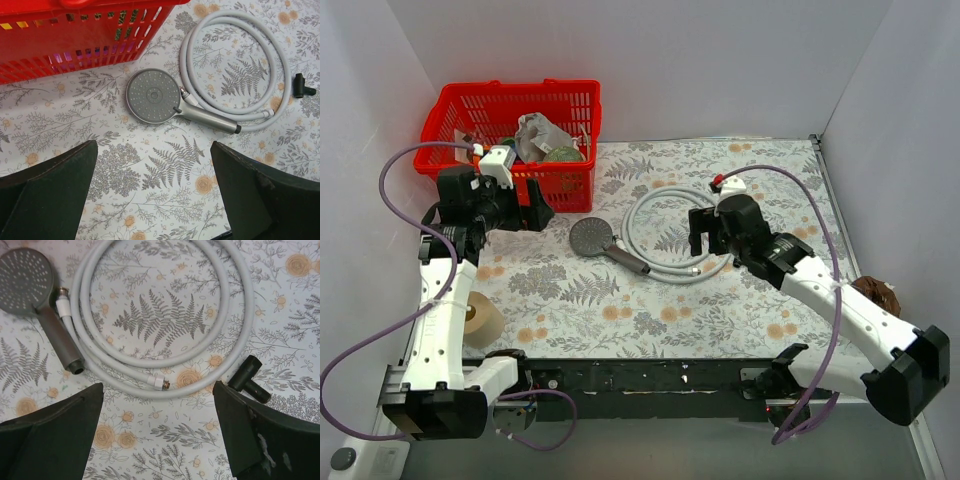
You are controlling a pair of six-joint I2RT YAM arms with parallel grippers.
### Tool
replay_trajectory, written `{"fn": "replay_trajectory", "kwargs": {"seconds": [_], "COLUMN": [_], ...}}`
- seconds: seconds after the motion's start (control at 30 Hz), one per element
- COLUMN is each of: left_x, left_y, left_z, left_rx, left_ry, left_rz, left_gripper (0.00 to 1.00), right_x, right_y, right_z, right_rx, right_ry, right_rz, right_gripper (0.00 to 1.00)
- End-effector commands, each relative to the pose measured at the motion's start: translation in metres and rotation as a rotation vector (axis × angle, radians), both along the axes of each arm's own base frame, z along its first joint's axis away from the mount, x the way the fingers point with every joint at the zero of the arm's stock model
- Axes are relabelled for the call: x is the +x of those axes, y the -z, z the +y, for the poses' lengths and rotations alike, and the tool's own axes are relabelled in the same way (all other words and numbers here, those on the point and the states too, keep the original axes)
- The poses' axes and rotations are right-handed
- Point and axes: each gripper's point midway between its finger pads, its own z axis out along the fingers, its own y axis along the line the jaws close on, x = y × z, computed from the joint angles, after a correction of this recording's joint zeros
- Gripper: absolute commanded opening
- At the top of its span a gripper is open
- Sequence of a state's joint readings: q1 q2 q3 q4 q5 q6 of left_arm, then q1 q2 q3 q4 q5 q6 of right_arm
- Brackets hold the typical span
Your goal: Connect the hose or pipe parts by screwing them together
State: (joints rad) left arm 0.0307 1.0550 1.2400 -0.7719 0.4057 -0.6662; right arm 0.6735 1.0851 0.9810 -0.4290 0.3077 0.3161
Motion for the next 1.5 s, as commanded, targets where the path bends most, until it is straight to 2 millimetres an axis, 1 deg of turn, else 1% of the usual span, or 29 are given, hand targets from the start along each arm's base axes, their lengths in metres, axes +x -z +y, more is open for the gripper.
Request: {"fn": "replay_trajectory", "kwargs": {"seconds": [0.0, 0.03, 0.07, 0.1, 0.13, 0.2, 0.23, 0.27, 0.3, 0.33, 0.37, 0.4, 0.43, 0.5, 0.53, 0.57, 0.6, 0.63, 0.7, 0.73, 0.9, 0.93, 1.07, 1.1, 1.23, 1.33, 1.37, 1.43, 1.47], "left_x": [-0.002, -0.002, -0.002, -0.001, -0.001, 0.000, 0.002, 0.002, 0.002, 0.002, 0.003, 0.003, 0.004, 0.005, 0.005, 0.005, 0.004, 0.004, 0.004, 0.004, 0.003, 0.002, -0.002, -0.003, -0.007, -0.008, -0.008, -0.008, -0.007], "left_y": [0.009, 0.010, 0.010, 0.012, 0.014, 0.018, 0.023, 0.026, 0.028, 0.030, 0.034, 0.036, 0.038, 0.045, 0.046, 0.047, 0.048, 0.047, 0.046, 0.044, 0.044, 0.045, 0.046, 0.047, 0.045, 0.044, 0.045, 0.048, 0.050], "left_z": [-0.002, -0.004, -0.004, -0.006, -0.007, -0.009, -0.011, -0.012, -0.014, -0.016, -0.016, -0.016, -0.016, -0.016, -0.016, -0.018, -0.019, -0.019, -0.020, -0.020, -0.019, -0.019, -0.021, -0.022, -0.024, -0.024, -0.024, -0.025, -0.024], "left_rx": [0.005, 0.003, 0.002, -0.002, -0.007, -0.016, -0.027, -0.036, -0.043, -0.056, -0.062, -0.076, -0.080, -0.091, -0.100, -0.107, -0.112, -0.117, -0.120, -0.121, -0.118, -0.117, -0.128, -0.131, -0.146, -0.152, -0.154, -0.162, -0.160], "left_ry": [0.022, 0.037, 0.042, 0.049, 0.053, 0.066, 0.074, 0.080, 0.087, 0.093, 0.089, 0.075, 0.066, 0.056, 0.052, 0.058, 0.058, 0.055, 0.056, 0.058, 0.058, 0.061, 0.069, 0.070, 0.075, 0.071, 0.070, 0.066, 0.058], "left_rz": [0.008, 0.007, 0.005, 0.008, 0.016, 0.038, 0.059, 0.074, 0.082, 0.091, 0.096, 0.108, 0.112, 0.130, 0.139, 0.142, 0.148, 0.149, 0.148, 0.145, 0.145, 0.146, 0.153, 0.158, 0.163, 0.166, 0.172, 0.186, 0.193], "left_gripper": [0.98, 0.98, 0.98, 0.98, 0.98, 0.98, 0.98, 0.98, 0.98, 0.98, 0.98, 0.98, 0.98, 0.98, 0.98, 0.98, 0.98, 0.98, 0.98, 0.98, 0.98, 0.98, 0.98, 0.98, 0.98, 0.98, 0.98, 0.98, 0.98], "right_x": [0.008, 0.011, 0.008, 0.008, 0.011, 0.006, 0.007, 0.003, 0.003, 0.003, 0.001, 0.003, 0.004, 0.005, 0.006, 0.005, 0.007, 0.008, 0.009, 0.009, 0.009, 0.010, 0.007, 0.005, 0.002, -0.002, -0.004, -0.008, -0.009], "right_y": [-0.003, 0.002, 0.006, 0.009, 0.015, 0.021, 0.027, 0.028, 0.030, 0.040, 0.040, 0.039, 0.050, 0.052, 0.064, 0.068, 0.067, 0.080, 0.085, 0.096, 0.118, 0.125, 0.139, 0.145, 0.156, 0.163, 0.164, 0.163, 0.163], "right_z": [0.023, 0.032, 0.041, 0.047, 0.057, 0.076, 0.085, 0.097, 0.104, 0.112, 0.122, 0.129, 0.136, 0.151, 0.157, 0.163, 0.170, 0.174, 0.182, 0.184, 0.190, 0.191, 0.193, 0.193, 0.194, 0.196, 0.197, 0.199, 0.198], "right_rx": [-0.068, -0.074, -0.094, -0.108, -0.123, -0.154, -0.174, -0.184, -0.209, -0.240, -0.255, -0.270, -0.302, -0.317, -0.342, -0.358, -0.355, -0.381, -0.384, -0.401, -0.422, -0.432, -0.441, -0.445, -0.448, -0.442, -0.433, -0.424, -0.424], "right_ry": [-0.072, -0.090, -0.121, -0.138, -0.156, -0.216, -0.234, -0.262, -0.292, -0.309, -0.331, -0.352, -0.372, -0.396, -0.409, -0.440, -0.452, -0.465, -0.479, -0.485, -0.507, -0.511, -0.535, -0.538, -0.552, -0.573, -0.583, -0.587, -0.587], "right_rz": [-0.052, -0.056, -0.063, -0.063, -0.064, -0.072, -0.067, -0.082, -0.095, -0.088, -0.105, -0.131, -0.127, -0.150, -0.138, -0.142, -0.151, -0.136, -0.128, -0.110, -0.081, -0.071, -0.045, -0.032, -0.010, 0.011, 0.019, 0.025, 0.025], "right_gripper": [0.98, 0.98, 0.97, 0.95, 0.93, 0.86, 0.85, 0.84, 0.83, 0.82, 0.82, 0.82, 0.81, 0.80, 0.79, 0.78, 0.77, 0.76, 0.73, 0.73, 0.71, 0.70, 0.63, 0.63, 0.61, 0.47, 0.35, 0.22, 0.08]}}
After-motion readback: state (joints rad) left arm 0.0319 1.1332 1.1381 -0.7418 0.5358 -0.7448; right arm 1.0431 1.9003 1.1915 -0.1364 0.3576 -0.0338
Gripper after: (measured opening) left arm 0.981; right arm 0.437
